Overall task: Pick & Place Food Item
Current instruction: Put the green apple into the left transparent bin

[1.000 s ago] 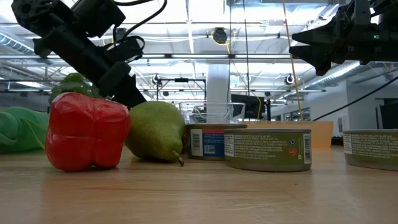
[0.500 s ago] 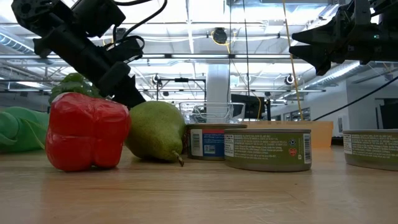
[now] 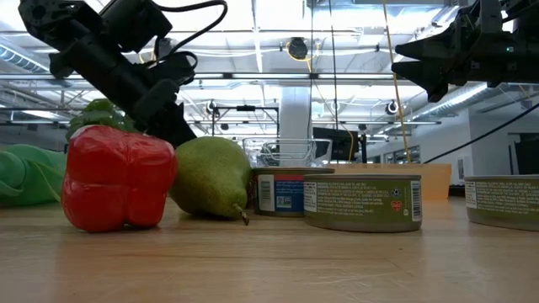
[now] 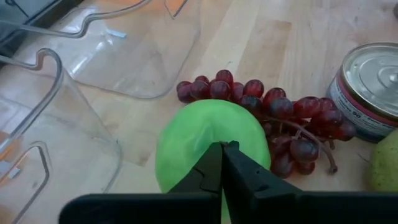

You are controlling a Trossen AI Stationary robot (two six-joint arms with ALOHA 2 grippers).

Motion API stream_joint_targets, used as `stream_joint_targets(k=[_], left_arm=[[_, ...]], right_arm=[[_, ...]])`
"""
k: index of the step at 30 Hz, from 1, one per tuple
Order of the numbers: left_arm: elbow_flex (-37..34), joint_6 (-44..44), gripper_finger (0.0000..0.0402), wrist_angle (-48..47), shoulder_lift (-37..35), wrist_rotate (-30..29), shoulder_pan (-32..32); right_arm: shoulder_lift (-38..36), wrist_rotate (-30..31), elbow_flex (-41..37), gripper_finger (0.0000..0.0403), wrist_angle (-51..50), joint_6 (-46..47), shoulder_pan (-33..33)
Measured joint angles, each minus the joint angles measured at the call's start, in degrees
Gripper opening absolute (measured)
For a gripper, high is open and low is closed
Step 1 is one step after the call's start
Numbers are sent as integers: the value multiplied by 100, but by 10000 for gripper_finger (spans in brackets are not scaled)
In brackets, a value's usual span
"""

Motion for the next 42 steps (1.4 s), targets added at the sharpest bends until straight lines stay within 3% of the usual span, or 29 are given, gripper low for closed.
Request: stream_joint_targets(k=[11,18,25,42], left_arm=[[-9,-168,84,530,11,21,9],[-11,-170,135,358,10,1,12],[-11,-152,140,269,9,-304,19],[-13,-1,141,684,9,-293,64]], right_arm=[[0,0,2,199,0,0,0],[0,0,0,199,0,0,0],[1,0,1,199,7,9,0],[0,-2,2,199,48,61,1]])
